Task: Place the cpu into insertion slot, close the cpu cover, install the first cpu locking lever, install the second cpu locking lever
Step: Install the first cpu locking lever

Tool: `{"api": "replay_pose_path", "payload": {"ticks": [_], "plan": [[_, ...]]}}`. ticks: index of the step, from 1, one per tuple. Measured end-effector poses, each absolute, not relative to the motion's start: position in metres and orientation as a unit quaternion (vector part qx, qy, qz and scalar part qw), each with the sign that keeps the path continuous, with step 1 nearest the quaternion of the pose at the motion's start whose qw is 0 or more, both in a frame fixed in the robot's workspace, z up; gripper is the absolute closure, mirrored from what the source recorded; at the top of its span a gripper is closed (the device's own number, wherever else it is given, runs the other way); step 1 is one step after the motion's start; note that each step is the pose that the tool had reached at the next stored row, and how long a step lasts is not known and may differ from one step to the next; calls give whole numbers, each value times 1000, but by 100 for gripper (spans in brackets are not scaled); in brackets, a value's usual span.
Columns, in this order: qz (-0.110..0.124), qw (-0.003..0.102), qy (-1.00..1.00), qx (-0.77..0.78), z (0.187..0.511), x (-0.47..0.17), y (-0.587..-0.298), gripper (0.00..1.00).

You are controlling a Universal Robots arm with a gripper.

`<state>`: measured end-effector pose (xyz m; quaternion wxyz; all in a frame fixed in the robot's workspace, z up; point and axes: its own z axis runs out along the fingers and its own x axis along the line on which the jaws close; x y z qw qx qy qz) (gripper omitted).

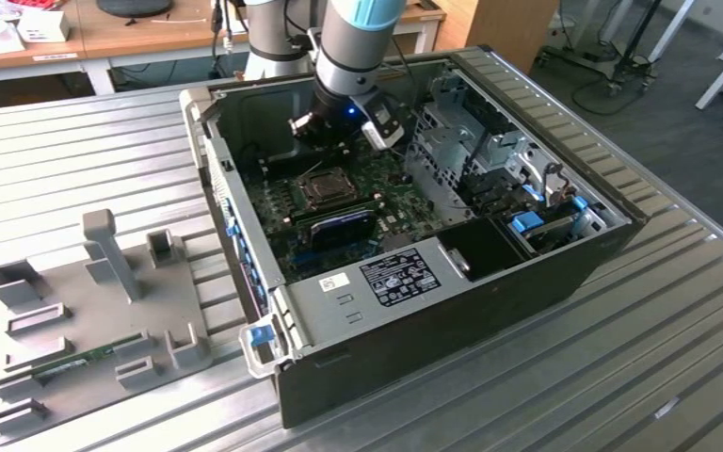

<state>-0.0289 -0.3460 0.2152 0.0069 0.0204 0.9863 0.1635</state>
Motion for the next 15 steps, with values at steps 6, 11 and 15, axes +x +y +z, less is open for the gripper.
{"api": "replay_pose_path", "payload": {"ticks": [6, 11, 15], "plan": [[163, 10, 986, 20, 215, -33, -346, 89], [164, 11, 986, 20, 215, -37, -345, 89], [163, 12, 986, 20, 215, -37, -345, 89]]}}
